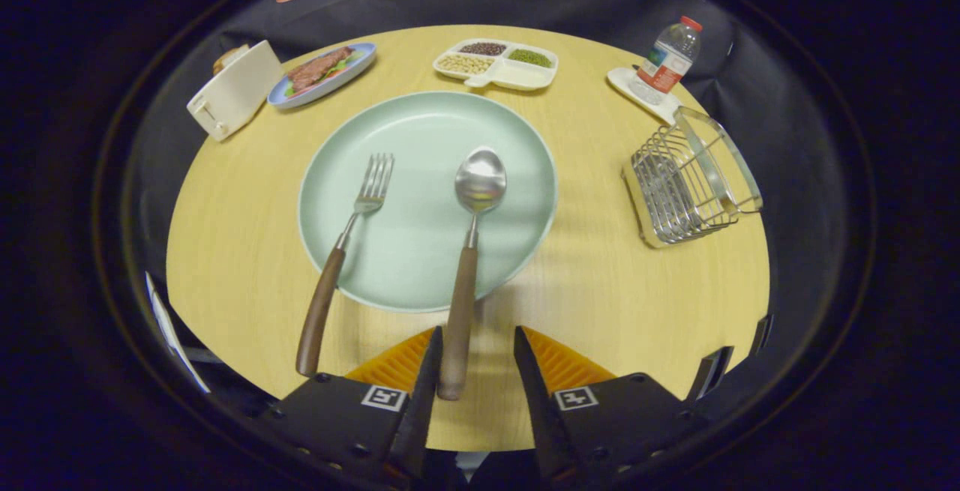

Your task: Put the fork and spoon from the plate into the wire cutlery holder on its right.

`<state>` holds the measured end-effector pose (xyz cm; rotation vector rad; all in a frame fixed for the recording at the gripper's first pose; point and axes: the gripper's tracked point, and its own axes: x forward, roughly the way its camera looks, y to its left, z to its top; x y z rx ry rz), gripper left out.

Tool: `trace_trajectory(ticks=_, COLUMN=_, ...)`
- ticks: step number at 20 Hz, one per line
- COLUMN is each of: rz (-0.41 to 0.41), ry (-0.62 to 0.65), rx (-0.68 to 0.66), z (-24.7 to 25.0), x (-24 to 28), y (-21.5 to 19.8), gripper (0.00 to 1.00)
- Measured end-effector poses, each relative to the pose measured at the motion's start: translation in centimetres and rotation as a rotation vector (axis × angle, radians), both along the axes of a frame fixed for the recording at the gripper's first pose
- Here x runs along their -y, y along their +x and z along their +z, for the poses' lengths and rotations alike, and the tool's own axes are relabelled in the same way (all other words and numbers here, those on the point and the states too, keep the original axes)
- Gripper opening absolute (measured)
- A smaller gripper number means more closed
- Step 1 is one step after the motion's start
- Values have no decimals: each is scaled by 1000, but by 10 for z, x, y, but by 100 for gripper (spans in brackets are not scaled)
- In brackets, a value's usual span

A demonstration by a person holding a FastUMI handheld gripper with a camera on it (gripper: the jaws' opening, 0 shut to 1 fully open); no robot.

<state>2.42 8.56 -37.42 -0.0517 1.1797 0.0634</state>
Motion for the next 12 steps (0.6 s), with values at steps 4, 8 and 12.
trace_trajectory(ticks=4, rz=21, ry=-58, rx=14, z=1, x=5, y=8, gripper=33)
trace_trajectory(ticks=8, rz=61, ry=-17, rx=39, z=8, x=-3, y=8, gripper=9)
trace_trajectory(ticks=12, rz=65, ry=19, rx=106, z=28, x=-3, y=5, gripper=1)
